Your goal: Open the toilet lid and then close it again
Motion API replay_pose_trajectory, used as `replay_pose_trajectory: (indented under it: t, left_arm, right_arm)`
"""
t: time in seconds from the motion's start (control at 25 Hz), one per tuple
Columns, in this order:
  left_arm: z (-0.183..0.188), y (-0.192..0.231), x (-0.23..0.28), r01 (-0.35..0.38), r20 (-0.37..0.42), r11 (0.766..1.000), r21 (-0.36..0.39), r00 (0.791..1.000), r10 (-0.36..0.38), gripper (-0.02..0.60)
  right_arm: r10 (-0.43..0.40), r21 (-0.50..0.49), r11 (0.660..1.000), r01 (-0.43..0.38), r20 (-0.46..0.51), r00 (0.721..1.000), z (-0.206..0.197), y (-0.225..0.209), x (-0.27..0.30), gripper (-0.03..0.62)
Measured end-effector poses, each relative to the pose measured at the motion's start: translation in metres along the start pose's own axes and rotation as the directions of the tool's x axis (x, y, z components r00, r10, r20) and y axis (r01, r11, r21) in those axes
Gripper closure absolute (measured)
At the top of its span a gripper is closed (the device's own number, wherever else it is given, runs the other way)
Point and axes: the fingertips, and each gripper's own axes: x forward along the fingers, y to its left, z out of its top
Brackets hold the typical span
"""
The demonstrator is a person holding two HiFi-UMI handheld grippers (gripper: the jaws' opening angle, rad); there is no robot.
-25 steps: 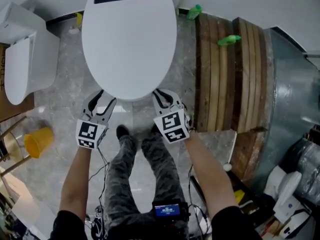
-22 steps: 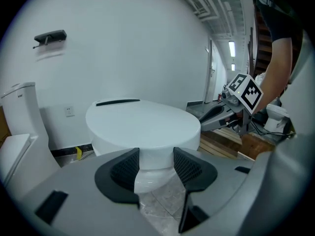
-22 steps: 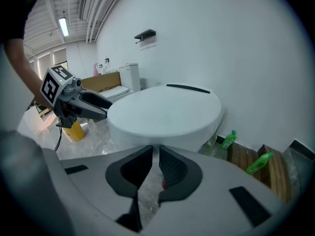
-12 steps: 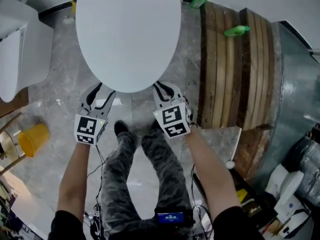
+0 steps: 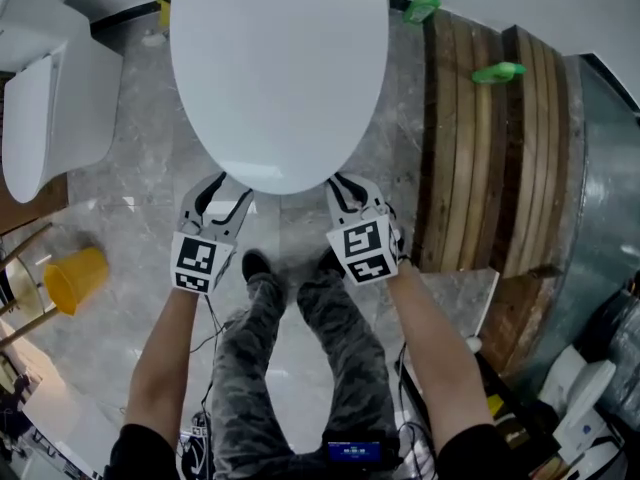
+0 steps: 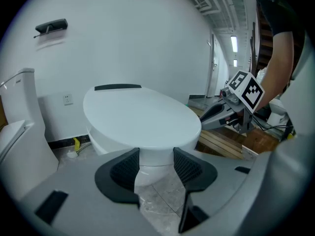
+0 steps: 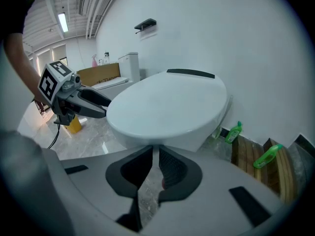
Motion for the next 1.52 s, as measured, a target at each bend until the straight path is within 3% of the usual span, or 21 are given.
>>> replay_pose_trajectory:
  t: [0.4,0.68,0.84,1.04,1.28,1.52]
  left_arm:
    - [-0.008,0.003,0.003,-0.008,0.000,1.000,-0.015,1.000,0.008,0.359]
    - [-0.009,-0.004,-0.011,-0.035,-0.039,0.998,-0.042,0.999,0.033,0.364]
    - [0.009,-0.010,-0.028,-0.037,-0.040,0.998,-0.060,0.999,0.035,0.364]
    - [0.063,-0.006,-0.054,-0.026,-0.018,0.999,-0.044,1.000,0.025,0.366]
    - [0.161,-0.019,-0.111,-0.010,0.035,1.000,-0.013,0.999,0.011,0.439]
    - [0.257,-0.027,-0.181,-0.009,0.107,1.000,0.009,0.994,0.008,0.492]
  right_arm:
    - [0.020,-0.008,1.000,-0.020,-0.011,1.000,-0.007,0.002,0.010,0.544]
    - [0.057,-0.028,0.998,-0.060,-0.084,0.995,-0.009,0.002,0.011,0.544]
    - [0.072,-0.009,0.997,-0.074,-0.126,0.989,-0.003,-0.002,0.002,0.546]
    - [0.055,0.044,0.998,-0.051,-0.087,0.995,0.046,-0.008,-0.037,0.549]
    - [0.055,0.145,0.988,-0.054,-0.006,0.998,0.140,-0.008,-0.125,0.554]
    - [0.047,0.181,0.982,-0.060,0.074,0.996,0.233,0.006,-0.216,0.560]
